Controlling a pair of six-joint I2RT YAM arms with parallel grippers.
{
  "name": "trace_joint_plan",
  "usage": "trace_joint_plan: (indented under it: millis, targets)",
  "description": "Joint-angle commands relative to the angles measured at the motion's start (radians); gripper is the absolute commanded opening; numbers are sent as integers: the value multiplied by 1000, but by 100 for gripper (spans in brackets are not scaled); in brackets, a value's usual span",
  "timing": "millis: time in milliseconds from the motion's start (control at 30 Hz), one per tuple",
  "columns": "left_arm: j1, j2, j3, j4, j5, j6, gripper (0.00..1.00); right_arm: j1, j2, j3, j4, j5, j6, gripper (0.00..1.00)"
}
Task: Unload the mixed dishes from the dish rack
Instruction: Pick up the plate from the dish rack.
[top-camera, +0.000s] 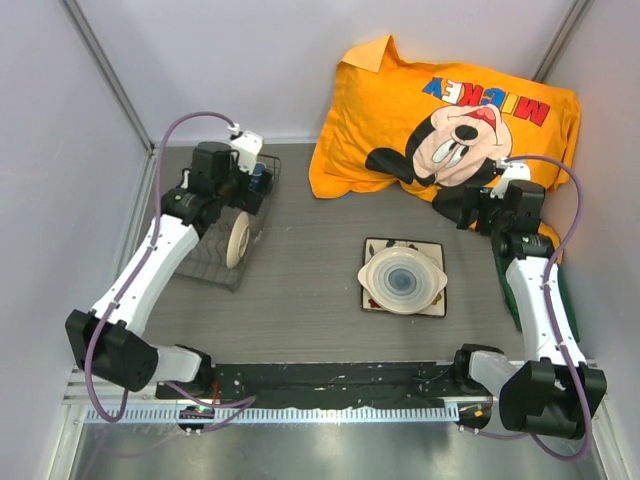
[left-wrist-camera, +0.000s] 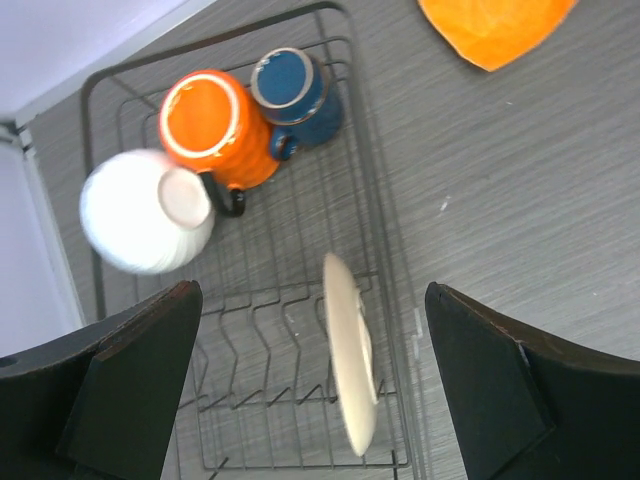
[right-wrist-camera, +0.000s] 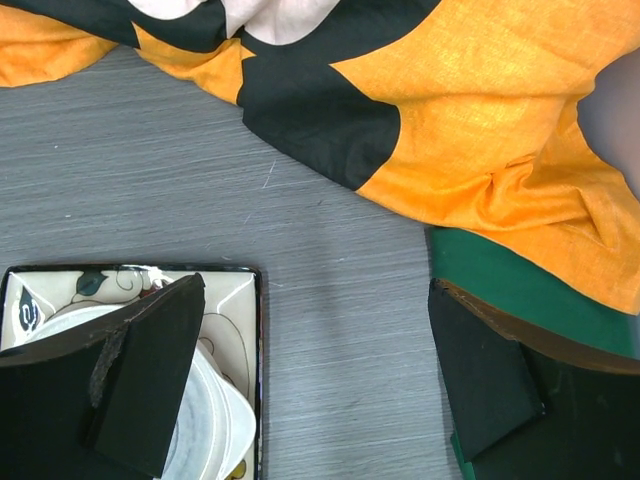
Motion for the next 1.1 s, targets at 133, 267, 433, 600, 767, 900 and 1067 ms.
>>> trace_joint_plan:
  millis: [133, 267, 433, 600, 767, 900, 1067]
  targets:
    - [124, -52, -54, -23, 81, -80, 100, 57, 29, 52, 0, 69, -2, 98]
    - [134, -52, -80, -37, 95, -98, 100, 74, 44, 51, -2, 83, -6, 98]
    - [153, -75, -80, -94, 147, -114, 100, 75, 58, 46, 0, 74, -14, 98]
    - [153, -22, -11, -225, 187, -138, 96, 75, 76, 45, 0, 71, -22, 98]
    - [153, 1, -43, -230, 173, -149, 95, 75, 69, 45, -5, 63, -25, 98]
    - [153, 10, -57, -221, 162, -138, 94, 80, 67, 45, -3, 57, -26, 98]
    - [153, 27, -77, -210, 167, -131, 92, 95, 72, 45, -5, 68, -32, 98]
